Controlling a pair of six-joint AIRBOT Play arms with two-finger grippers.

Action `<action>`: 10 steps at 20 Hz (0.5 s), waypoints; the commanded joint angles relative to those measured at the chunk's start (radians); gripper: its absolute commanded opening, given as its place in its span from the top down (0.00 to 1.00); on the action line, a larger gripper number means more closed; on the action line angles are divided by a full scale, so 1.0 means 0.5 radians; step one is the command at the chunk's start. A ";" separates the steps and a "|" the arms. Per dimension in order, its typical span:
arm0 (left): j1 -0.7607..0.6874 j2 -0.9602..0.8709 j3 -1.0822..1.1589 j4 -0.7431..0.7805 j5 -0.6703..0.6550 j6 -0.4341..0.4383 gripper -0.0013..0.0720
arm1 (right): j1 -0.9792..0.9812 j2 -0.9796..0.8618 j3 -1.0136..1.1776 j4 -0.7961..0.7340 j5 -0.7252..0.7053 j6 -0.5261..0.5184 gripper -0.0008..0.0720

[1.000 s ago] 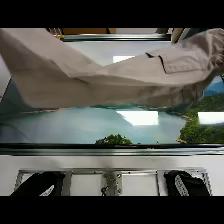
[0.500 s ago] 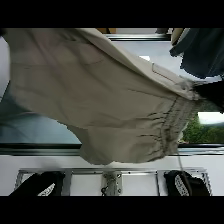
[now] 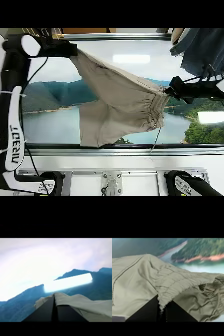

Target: Fold the clothes and pants, and hang the long-sleeved shirts on hangers.

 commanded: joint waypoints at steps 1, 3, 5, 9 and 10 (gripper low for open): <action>0.018 -0.191 0.001 -0.082 -0.088 0.026 0.97 | 0.020 -0.245 0.025 -0.005 -0.280 -0.168 0.97; 0.038 -0.182 0.000 -0.080 -0.237 0.005 0.98 | 0.012 -0.220 0.030 -0.047 -0.266 -0.217 0.97; 0.037 -0.086 -0.073 -0.076 -0.370 -0.031 0.98 | 0.018 -0.130 0.029 -0.220 -0.172 -0.215 0.97; -0.024 0.308 -0.643 -0.079 -0.277 -0.034 0.98 | 0.061 0.027 0.017 -0.631 0.164 -0.215 0.97; -0.061 0.402 -0.832 -0.081 -0.253 -0.034 0.98 | 0.079 0.056 -0.012 -0.725 0.238 -0.215 0.97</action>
